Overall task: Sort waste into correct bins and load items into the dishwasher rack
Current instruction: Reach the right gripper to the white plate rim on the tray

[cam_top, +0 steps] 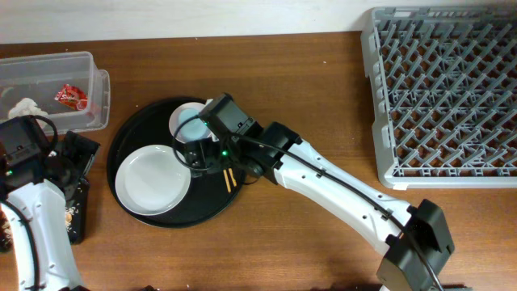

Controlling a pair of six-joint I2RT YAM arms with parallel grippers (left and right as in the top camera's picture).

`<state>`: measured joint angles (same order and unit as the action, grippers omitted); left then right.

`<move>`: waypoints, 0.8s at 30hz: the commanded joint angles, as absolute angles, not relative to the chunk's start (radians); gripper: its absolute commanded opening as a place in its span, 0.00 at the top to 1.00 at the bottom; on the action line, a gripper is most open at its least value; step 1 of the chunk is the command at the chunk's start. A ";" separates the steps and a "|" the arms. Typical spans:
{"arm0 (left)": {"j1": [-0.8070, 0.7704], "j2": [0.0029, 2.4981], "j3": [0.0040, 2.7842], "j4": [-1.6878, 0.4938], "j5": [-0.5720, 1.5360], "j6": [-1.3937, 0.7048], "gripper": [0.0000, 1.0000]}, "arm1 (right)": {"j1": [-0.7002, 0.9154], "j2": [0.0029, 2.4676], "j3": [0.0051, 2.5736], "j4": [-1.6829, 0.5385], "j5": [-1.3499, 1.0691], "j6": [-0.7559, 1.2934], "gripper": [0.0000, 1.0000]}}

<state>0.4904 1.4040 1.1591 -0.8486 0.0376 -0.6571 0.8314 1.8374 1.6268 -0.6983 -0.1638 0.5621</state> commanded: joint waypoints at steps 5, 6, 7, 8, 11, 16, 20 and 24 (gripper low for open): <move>0.494 1.387 1.162 -0.847 0.038 -0.670 0.01 | 0.890 1.991 1.634 -0.593 -0.192 0.694 0.10; 0.494 1.387 1.162 -0.847 0.038 -0.669 0.01 | 0.897 2.017 1.634 -0.581 -0.191 0.698 0.18; 0.494 1.387 1.162 -0.847 0.038 -0.669 0.01 | 0.903 2.043 1.634 -0.566 -0.192 0.698 0.21; 0.494 1.387 1.162 -0.847 0.038 -0.669 0.01 | 0.910 2.068 1.634 -0.553 -0.191 0.698 0.23; 0.494 1.387 1.162 -0.847 0.038 -0.669 0.01 | 0.917 2.106 1.634 -0.533 -0.179 0.776 0.37; 0.494 1.387 1.162 -0.847 0.038 -0.669 0.01 | 0.940 2.156 1.634 -0.491 -0.171 0.900 0.44; 0.494 1.387 1.162 -0.847 0.038 -0.669 0.01 | 0.953 2.170 1.634 -0.485 -0.119 0.960 0.44; 0.494 1.387 1.162 -0.847 0.038 -0.669 0.01 | 0.957 2.212 1.634 -0.464 -0.141 0.960 0.44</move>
<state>0.4904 1.4040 1.1591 -0.8486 0.0376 -0.6571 0.9470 2.1769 1.6268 -0.4694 -0.1513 0.9432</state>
